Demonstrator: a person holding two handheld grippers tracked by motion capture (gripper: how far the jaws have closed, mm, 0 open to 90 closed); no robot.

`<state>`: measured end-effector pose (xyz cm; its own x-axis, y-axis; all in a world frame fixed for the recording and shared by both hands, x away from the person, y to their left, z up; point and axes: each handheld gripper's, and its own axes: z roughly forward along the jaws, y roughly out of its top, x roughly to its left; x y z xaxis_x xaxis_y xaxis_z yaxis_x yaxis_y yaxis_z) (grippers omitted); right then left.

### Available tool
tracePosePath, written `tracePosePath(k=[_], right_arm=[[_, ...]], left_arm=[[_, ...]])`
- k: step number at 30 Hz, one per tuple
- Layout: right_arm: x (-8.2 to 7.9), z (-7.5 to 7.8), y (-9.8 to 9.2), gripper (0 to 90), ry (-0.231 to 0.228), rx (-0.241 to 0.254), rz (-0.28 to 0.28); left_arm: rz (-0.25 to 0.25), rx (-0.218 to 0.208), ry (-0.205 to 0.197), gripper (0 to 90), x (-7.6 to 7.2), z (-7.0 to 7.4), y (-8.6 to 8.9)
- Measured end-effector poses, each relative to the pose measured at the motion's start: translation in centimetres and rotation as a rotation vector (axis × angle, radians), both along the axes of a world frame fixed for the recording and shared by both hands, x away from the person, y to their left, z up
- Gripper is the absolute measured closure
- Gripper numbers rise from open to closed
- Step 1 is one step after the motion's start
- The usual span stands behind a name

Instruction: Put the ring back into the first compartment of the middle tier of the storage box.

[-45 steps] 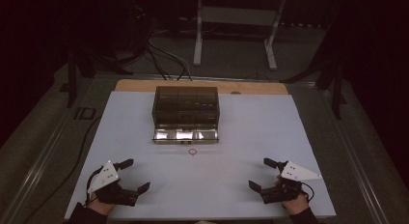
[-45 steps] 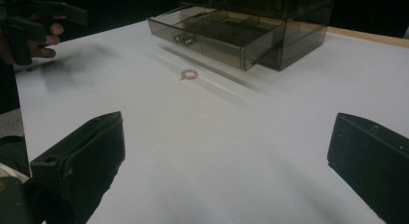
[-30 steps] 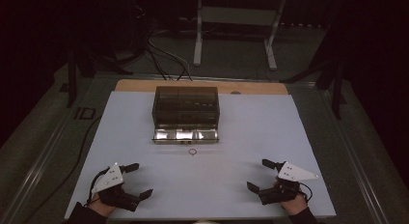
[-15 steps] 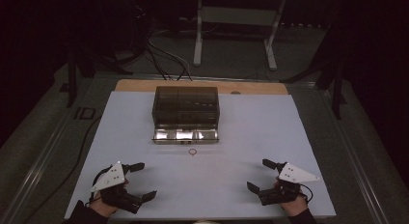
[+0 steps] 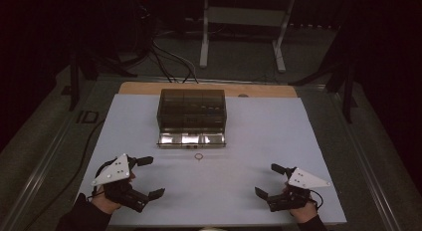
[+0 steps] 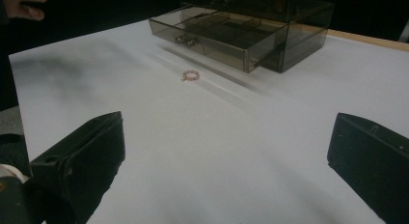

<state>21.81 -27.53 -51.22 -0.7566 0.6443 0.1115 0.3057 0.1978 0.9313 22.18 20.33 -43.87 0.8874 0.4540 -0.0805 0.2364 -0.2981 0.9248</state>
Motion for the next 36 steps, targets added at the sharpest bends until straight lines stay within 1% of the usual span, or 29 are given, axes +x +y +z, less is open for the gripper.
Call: tracePosePath(k=[2,3,5,6,7,10,11,13,16,17,18,20,23,25,26,29,31,34,36], right_arm=[[0.0,0.0,0.0,0.0,0.0,-0.001,0.0],[0.0,0.0,0.0,0.0,0.0,0.0,-0.001],[0.0,0.0,0.0,0.0,-0.001,0.001,-0.001],[0.0,0.0,0.0,0.0,-0.001,0.001,-0.001],[0.0,0.0,-0.1,0.0,-0.003,0.006,0.003],[0.0,0.0,-0.1,0.0,-0.006,0.005,0.002],[0.0,0.0,-0.1,0.0,-0.005,0.009,0.002],[0.0,0.0,-0.1,0.0,-0.006,0.006,0.001],[0.0,0.0,-0.1,0.0,-0.005,0.008,0.001],[-0.1,0.1,-0.2,0.0,-0.007,0.008,0.0],[-0.1,0.1,-0.2,0.0,-0.007,0.008,0.0],[-0.1,0.0,-0.2,0.0,-0.003,0.011,-0.003],[0.0,0.0,-0.2,0.0,-0.004,0.012,-0.004],[0.0,0.0,-0.3,0.0,-0.001,0.012,-0.006],[0.0,0.0,-0.3,0.0,0.0,0.013,-0.005],[0.0,0.0,-0.3,0.0,0.0,0.013,-0.006],[0.0,0.0,-0.3,0.0,0.002,0.014,-0.006],[0.0,0.0,-0.3,0.0,0.002,0.014,-0.006],[-0.1,0.0,-0.3,0.0,0.001,0.009,-0.006]], left_arm=[[-0.001,-0.006,0.003,1.0,0.2,0.4,-0.3],[-0.001,-0.006,0.003,1.0,0.2,0.4,-0.3],[-0.005,-0.009,-0.012,1.0,0.5,1.3,-0.9],[-0.005,-0.009,-0.012,1.0,0.5,1.3,-0.9],[-0.006,-0.007,-0.018,1.0,0.8,1.7,-1.2],[-0.015,-0.002,-0.02,1.0,1.1,2.1,-1.5],[-0.02,0.001,-0.029,1.0,1.4,2.6,-1.8],[-0.024,-0.003,-0.021,1.0,1.7,2.9,-2.1],[-0.031,-0.001,-0.025,1.0,1.9,3.0,-2.3],[-0.041,0.008,-0.024,1.0,2.2,3.2,-2.6],[-0.046,0.006,-0.019,1.0,2.4,3.2,-2.8],[-0.049,0.019,-0.018,1.0,3.0,3.3,-3.3],[-0.055,0.023,-0.012,1.0,3.3,3.3,-3.7],[-0.065,0.036,0.004,1.0,3.7,3.1,-4.3],[-0.065,0.04,0.003,1.0,3.9,3.0,-4.4],[-0.07,0.038,0.011,1.0,4.2,2.9,-4.8],[-0.074,0.041,0.019,1.0,4.7,2.6,-5.2],[-0.072,0.044,0.018,1.0,5.0,2.4,-5.5],[-0.077,0.041,0.037,1.0,5.4,1.9,-5.9]])
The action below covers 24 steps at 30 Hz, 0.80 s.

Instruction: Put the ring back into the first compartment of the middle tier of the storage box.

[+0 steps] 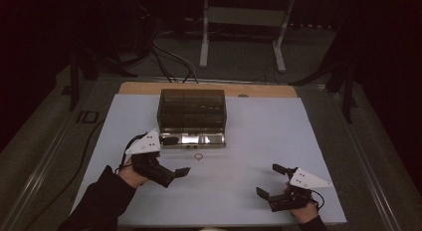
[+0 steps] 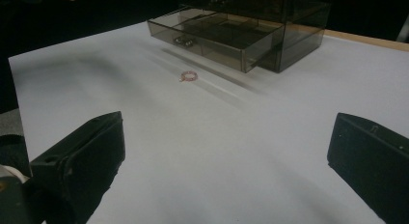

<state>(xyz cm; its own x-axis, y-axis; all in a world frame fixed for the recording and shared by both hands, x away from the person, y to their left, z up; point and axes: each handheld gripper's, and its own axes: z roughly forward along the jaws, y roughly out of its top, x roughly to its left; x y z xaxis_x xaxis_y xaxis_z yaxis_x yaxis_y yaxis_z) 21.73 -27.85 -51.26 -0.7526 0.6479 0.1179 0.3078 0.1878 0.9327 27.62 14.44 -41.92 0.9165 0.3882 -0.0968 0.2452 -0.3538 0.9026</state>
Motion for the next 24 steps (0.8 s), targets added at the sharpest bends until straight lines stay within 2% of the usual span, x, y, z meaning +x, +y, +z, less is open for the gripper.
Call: tracePosePath(k=[14,24], right_arm=[[0.0,-0.1,0.0,0.0,0.003,-0.002,-0.002],[0.0,-0.1,0.0,0.0,0.003,-0.003,0.002]], left_arm=[[0.004,0.016,0.048,1.1,1.4,-2.4,-1.5],[0.013,0.023,0.078,1.1,2.1,-4.8,-2.3]])
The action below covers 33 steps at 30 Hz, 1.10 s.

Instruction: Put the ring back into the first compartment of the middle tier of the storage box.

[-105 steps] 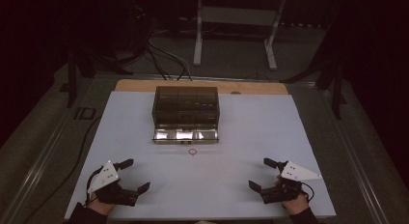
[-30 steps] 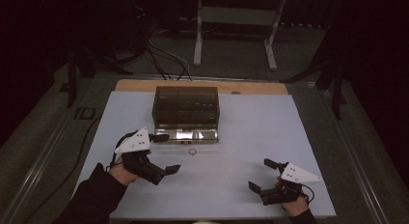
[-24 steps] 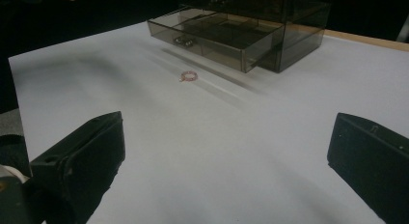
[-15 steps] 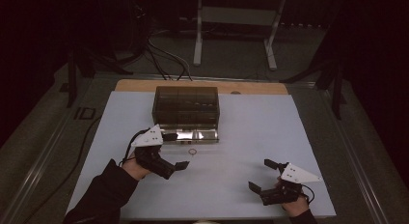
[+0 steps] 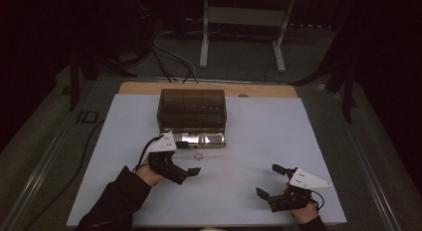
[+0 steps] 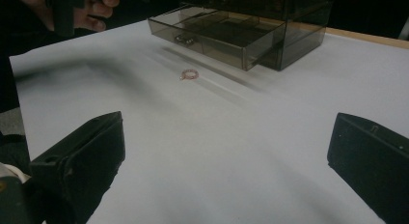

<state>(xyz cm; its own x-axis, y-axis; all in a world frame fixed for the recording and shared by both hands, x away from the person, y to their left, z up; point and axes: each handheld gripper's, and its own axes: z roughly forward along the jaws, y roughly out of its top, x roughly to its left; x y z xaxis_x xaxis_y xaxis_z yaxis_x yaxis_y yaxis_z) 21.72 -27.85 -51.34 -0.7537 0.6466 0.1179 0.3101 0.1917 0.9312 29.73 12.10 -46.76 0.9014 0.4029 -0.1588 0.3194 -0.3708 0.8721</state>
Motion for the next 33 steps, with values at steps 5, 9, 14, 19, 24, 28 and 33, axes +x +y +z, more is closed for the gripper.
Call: tracePosePath(k=[5,9,14,19,24,28,33], right_arm=[[0.0,0.0,0.0,0.0,0.001,0.0,0.0],[0.0,0.0,0.0,0.0,0.001,-0.001,0.002],[0.0,0.0,0.0,0.0,0.002,-0.001,0.003],[0.0,0.0,-0.1,0.0,-0.003,0.002,-0.002],[0.0,0.0,0.0,0.0,-0.002,0.0,0.0],[0.0,0.0,-0.1,0.0,-0.003,0.002,0.001],[-0.1,0.1,-0.1,0.0,-0.004,0.004,-0.001]], left_arm=[[0.006,0.014,0.008,1.1,0.2,-0.8,-0.2],[0.018,0.027,0.018,1.1,0.4,-1.5,-0.4],[0.024,0.039,0.054,1.1,0.7,-2.4,-0.6],[0.04,0.069,0.067,1.1,0.8,-3.1,-1.1],[0.051,0.128,0.058,1.1,0.9,-3.6,-1.7],[0.026,0.157,0.054,1.1,1.0,-4.1,-2.2],[0.032,0.196,0.055,8.0,1.3,-4.7,-2.9]])
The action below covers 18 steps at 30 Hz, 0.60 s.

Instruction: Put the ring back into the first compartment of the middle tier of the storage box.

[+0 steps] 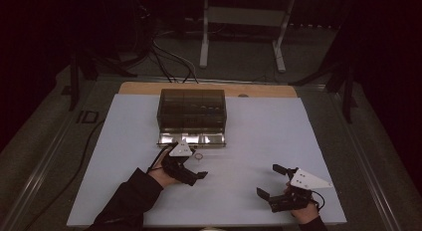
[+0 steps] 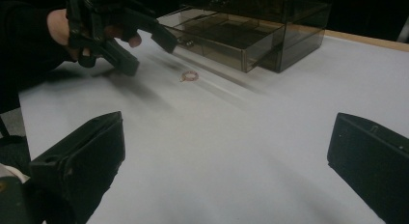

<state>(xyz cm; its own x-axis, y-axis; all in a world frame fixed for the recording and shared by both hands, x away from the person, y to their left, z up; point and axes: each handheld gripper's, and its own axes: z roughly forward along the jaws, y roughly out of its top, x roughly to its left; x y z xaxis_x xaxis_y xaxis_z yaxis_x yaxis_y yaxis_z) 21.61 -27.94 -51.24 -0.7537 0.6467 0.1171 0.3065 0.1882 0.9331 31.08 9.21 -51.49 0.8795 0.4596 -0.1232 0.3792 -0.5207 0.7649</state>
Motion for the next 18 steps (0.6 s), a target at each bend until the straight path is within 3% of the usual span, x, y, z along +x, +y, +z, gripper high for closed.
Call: tracePosePath(k=[3,4,6,7,8,14,18], right_arm=[[0.0,0.0,0.0,0.0,0.0,-0.001,0.001],[0.0,0.0,0.0,0.0,-0.001,-0.002,0.001],[0.0,0.0,0.0,0.0,-0.001,-0.002,0.002],[0.0,0.0,0.0,0.0,-0.003,-0.002,0.003],[0.0,0.0,0.0,0.0,-0.003,-0.002,0.003],[0.0,0.0,0.0,0.0,-0.005,-0.004,0.004],[0.0,0.0,0.0,0.0,-0.003,-0.004,0.004]], left_arm=[[0.004,0.022,-0.013,12.2,0.1,-0.1,-0.3],[0.002,0.023,-0.012,17.5,0.1,-0.2,-0.4],[-0.007,0.031,-0.003,18.8,0.2,-0.2,-0.6],[-0.005,0.045,-0.01,26.7,0.2,-0.2,-0.8],[-0.006,0.058,-0.021,26.7,0.2,-0.3,-0.9],[0.004,0.098,-0.048,47.9,0.8,-0.6,-1.2],[0.001,0.139,-0.082,53.5,1.2,-0.8,-1.2]])
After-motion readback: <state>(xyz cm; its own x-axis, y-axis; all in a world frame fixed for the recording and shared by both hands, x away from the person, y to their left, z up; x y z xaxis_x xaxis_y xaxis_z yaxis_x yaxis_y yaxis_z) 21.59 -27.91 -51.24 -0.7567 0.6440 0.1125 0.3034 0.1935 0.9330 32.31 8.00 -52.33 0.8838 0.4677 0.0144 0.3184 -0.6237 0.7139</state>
